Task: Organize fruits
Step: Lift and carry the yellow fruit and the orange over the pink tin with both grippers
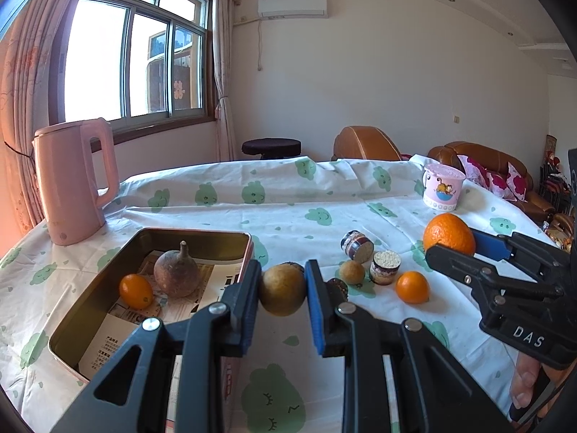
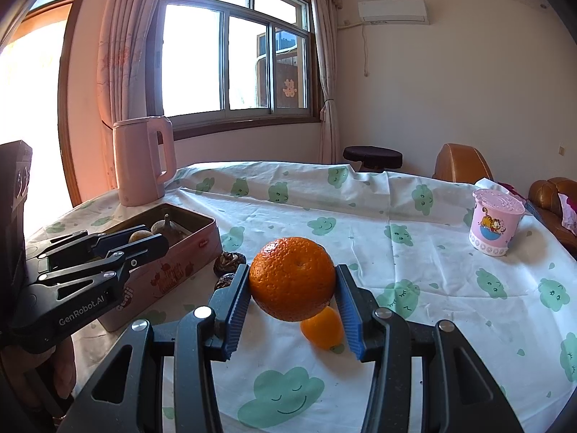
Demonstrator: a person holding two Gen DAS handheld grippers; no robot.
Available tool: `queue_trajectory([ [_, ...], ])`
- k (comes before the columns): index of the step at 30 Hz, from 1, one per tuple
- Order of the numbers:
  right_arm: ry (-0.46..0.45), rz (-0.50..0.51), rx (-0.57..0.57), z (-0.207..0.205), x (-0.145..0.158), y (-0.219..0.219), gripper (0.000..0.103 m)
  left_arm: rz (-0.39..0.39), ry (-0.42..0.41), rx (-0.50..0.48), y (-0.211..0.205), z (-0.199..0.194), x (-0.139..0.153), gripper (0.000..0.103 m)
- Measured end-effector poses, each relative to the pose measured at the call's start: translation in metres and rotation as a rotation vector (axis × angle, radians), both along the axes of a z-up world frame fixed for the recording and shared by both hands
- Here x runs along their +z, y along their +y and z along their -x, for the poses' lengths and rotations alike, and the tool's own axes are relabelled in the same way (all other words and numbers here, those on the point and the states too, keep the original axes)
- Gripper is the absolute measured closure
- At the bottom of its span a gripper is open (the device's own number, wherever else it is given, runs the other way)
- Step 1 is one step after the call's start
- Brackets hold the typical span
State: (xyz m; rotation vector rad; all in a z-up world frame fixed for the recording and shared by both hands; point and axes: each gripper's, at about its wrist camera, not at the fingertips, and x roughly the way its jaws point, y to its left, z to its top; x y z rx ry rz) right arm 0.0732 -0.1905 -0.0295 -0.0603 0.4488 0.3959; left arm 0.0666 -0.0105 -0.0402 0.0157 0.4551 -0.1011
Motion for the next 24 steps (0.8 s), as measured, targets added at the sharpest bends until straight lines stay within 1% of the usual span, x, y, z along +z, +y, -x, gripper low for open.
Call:
queue_trajectory([
  [19, -0.066, -0.018, -0.005, 0.011, 0.004, -0.002, 0.055, -0.004, -0.07, 0.009, -0.001, 0.01, 0.004, 0.077],
  [24, -0.087, -0.021, -0.006, 0.016, 0.005, -0.003, 0.055, -0.013, -0.1, 0.012, -0.002, 0.016, 0.006, 0.077],
])
